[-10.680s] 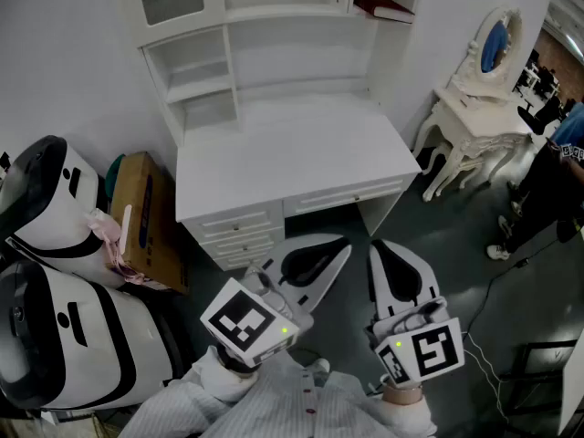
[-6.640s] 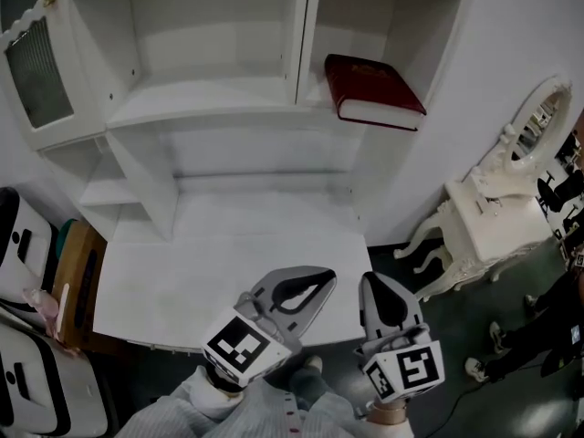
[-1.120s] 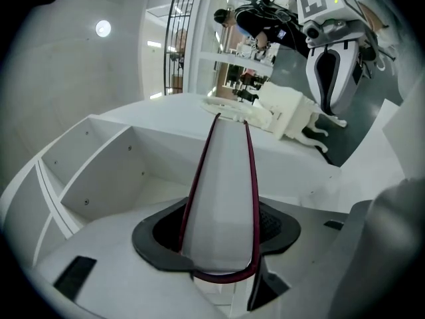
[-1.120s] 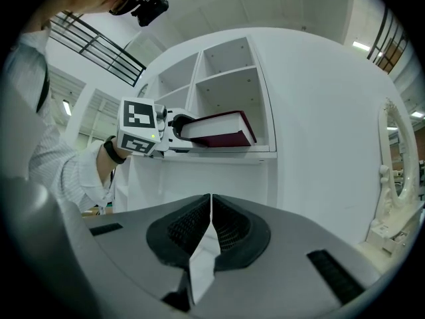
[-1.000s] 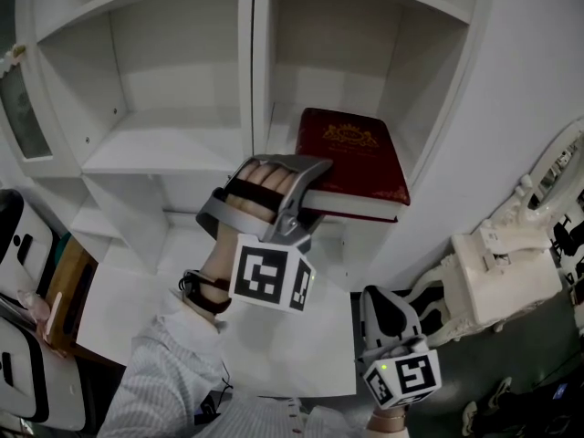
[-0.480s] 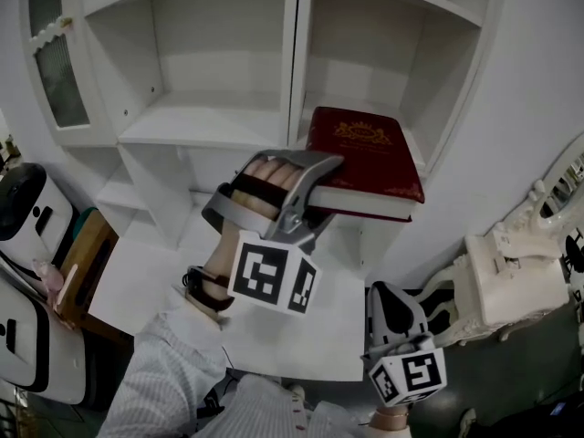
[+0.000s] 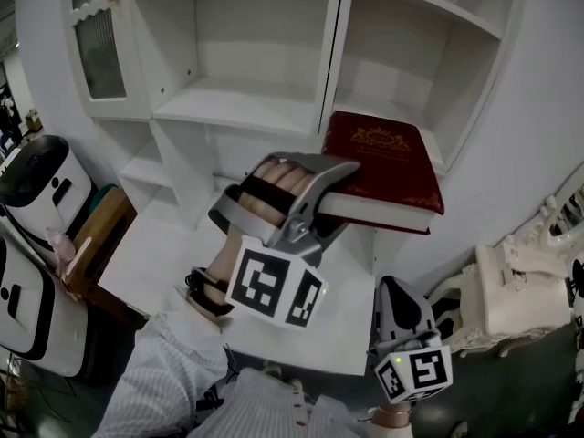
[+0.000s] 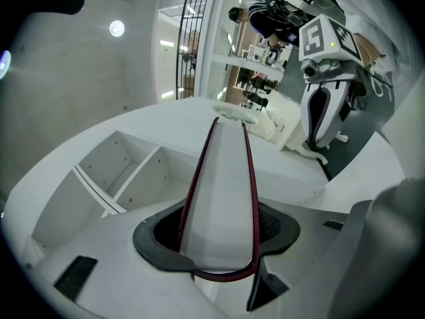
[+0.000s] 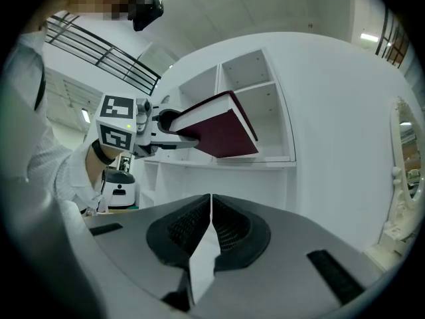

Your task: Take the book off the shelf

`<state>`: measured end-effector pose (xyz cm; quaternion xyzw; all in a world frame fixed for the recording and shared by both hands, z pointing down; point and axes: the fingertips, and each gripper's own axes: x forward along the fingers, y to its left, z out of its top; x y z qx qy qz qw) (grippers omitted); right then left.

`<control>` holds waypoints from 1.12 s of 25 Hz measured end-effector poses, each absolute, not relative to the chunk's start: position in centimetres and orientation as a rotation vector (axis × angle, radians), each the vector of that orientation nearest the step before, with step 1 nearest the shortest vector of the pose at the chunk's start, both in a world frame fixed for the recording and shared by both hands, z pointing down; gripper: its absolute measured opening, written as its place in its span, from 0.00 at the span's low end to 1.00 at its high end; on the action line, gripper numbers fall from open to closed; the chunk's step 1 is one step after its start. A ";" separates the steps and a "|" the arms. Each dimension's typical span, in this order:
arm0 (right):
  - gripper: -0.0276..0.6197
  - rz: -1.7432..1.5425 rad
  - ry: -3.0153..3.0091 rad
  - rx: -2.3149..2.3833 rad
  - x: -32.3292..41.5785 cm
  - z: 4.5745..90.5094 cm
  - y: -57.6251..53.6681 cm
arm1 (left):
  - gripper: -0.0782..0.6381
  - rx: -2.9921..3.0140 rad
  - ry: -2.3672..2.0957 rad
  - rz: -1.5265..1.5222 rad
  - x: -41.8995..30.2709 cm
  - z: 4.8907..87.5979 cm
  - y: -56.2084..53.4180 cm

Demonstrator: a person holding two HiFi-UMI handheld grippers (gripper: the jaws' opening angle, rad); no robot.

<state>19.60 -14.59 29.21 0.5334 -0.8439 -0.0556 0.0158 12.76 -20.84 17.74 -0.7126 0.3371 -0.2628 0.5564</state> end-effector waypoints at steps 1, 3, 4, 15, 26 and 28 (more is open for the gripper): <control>0.07 -0.176 -2.630 1.653 19.5 29.1 -14.5 | 0.44 -1.695 0.793 -0.613 12.7 17.7 -20.3; 0.07 -0.181 -2.639 1.641 19.4 29.0 -14.3 | 0.44 -1.742 0.783 -0.590 12.6 17.7 -19.0; 0.07 -0.183 -2.644 1.636 19.3 29.0 -14.2 | 0.43 -1.767 0.778 -0.581 12.6 17.8 -18.4; 0.07 -0.141 -2.696 1.531 17.6 30.4 -13.2 | 0.43 -1.937 0.848 -0.594 10.2 21.3 -15.1; 0.07 -0.092 -2.729 1.416 15.4 32.2 -13.5 | 0.43 -2.162 0.980 -0.615 7.2 26.7 -15.0; 0.07 -0.082 -2.729 1.397 15.1 32.6 -13.7 | 0.43 -2.204 0.996 -0.622 6.9 27.9 -15.1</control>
